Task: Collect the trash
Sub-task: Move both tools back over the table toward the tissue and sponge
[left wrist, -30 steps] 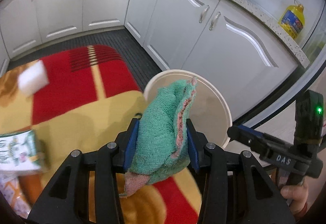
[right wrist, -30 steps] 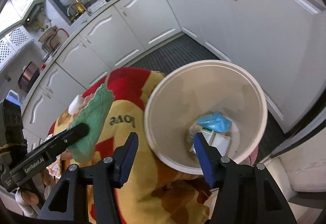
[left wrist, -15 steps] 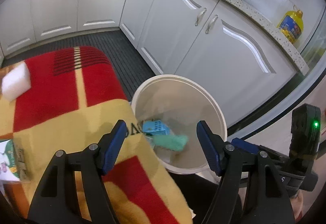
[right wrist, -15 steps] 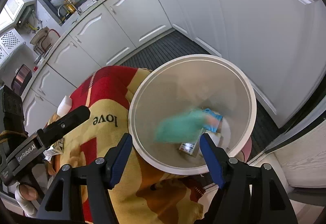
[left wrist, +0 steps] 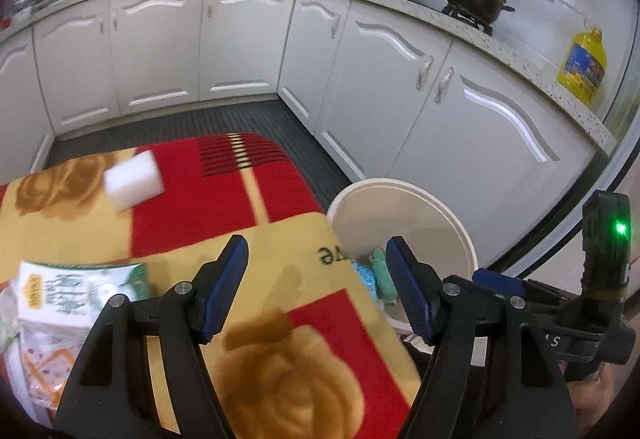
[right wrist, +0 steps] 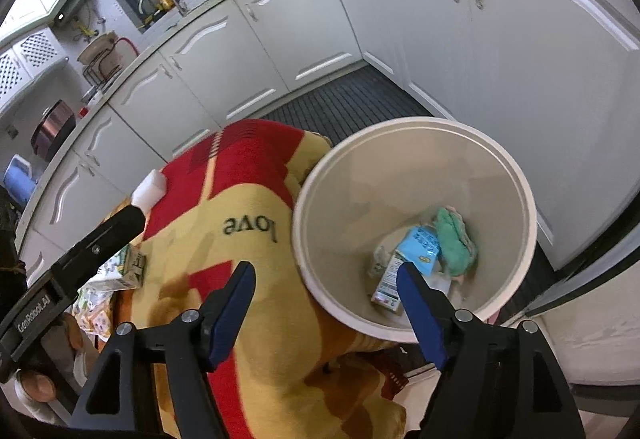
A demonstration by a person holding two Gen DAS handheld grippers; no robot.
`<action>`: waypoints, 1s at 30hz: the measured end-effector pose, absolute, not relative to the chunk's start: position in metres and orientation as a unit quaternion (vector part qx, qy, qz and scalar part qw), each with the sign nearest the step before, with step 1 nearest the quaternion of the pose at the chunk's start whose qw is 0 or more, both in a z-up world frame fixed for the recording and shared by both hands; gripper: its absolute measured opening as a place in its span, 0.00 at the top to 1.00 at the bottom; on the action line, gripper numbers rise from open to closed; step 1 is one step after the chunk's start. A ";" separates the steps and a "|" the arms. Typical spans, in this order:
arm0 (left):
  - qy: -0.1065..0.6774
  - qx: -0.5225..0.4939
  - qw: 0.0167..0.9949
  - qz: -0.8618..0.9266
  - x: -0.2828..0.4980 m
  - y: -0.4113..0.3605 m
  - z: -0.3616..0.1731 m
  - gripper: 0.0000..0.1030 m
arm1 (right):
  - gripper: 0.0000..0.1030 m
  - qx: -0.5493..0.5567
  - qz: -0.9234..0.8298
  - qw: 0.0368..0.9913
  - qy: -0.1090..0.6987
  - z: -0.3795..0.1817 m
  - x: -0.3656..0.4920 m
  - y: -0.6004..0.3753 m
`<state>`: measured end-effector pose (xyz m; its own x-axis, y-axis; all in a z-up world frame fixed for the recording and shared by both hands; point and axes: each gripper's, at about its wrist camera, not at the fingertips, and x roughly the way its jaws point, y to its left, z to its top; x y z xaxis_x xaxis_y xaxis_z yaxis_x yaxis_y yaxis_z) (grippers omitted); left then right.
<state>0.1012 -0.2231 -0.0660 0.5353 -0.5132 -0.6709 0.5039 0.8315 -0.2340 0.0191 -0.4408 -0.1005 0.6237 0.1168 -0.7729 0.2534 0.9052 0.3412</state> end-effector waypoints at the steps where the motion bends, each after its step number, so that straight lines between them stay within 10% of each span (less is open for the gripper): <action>1: 0.383 -0.005 0.879 -0.285 0.101 -0.217 -0.066 0.32 | 0.30 0.210 -0.037 0.877 0.431 -0.099 0.020 -0.436; 30: 0.377 -0.040 0.921 -0.093 0.104 0.057 -0.060 0.32 | 0.20 0.114 0.096 0.888 0.436 -0.076 0.112 -0.260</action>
